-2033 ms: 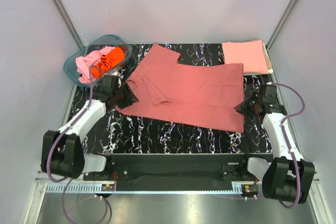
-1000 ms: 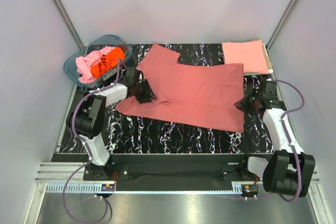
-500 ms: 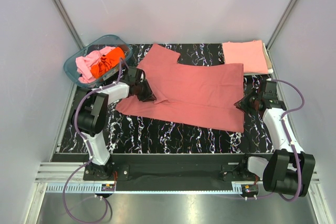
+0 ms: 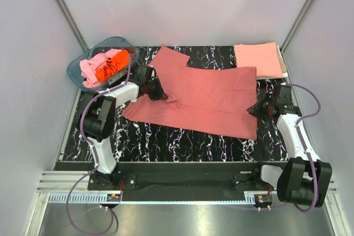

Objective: Fold and stack the t-shirts
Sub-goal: Fold the tshirt

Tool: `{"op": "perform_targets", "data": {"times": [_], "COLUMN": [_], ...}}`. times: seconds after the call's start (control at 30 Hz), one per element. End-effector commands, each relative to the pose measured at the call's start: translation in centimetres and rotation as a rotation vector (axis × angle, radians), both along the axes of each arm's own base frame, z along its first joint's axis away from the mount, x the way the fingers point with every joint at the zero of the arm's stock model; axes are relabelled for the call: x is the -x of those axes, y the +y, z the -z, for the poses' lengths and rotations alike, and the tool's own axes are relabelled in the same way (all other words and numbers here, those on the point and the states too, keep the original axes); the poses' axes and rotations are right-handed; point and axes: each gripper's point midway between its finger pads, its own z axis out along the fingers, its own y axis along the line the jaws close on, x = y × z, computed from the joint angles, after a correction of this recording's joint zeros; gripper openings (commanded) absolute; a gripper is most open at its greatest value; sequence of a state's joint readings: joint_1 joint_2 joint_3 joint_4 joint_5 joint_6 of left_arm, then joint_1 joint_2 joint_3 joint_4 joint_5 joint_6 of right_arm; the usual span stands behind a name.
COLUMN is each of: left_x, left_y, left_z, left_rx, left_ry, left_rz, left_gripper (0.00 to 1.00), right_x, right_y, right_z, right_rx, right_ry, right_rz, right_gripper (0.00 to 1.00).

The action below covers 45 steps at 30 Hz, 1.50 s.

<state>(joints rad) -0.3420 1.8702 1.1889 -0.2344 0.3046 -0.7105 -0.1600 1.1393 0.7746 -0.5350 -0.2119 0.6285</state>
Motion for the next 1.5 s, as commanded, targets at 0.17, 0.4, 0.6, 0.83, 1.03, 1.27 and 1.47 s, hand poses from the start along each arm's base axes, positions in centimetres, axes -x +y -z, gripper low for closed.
{"op": "perform_targets", "data": {"times": [0.17,0.4,0.6,0.83,1.03,1.27,1.47], "left_x": [-7.0,-7.8,-6.0,-3.2,-3.9,-5.2,-6.8], "left_y": [-5.4,-4.0,-1.0,1.4,5.5,7.2,5.3], "left_z": [-5.4,-9.6,-11.2,-4.0,-1.9,0.0,1.5], "left_rx": [0.142,0.005,-0.132,-0.196,-0.268,-0.244,-0.172], "left_ry": [-0.227,-0.36,-0.403,-0.164,-0.08,-0.024,0.006], "left_rz": [0.179,0.282,0.236,0.118,-0.027,-0.055,-0.005], "left_gripper": [0.03,0.32,0.38,0.3,0.24,0.21,0.2], "right_x": [-1.2,-1.1,-1.0,-1.0,-3.6,-9.1,-13.8], "right_y": [-0.2,0.7,1.3,1.7,6.4,17.2,23.3], "right_z": [-1.3,-1.7,-2.0,-2.0,-2.1,-2.4,-1.3], "right_rx": [0.009,-0.039,-0.074,-0.082,-0.068,-0.025,0.022], "right_ry": [-0.061,-0.07,-0.082,-0.092,-0.146,-0.225,-0.267], "right_rz": [-0.011,-0.032,-0.029,-0.067,-0.278,-0.575,-0.752], "right_gripper": [0.26,0.27,0.27,0.26,0.27,0.39,0.47]}}
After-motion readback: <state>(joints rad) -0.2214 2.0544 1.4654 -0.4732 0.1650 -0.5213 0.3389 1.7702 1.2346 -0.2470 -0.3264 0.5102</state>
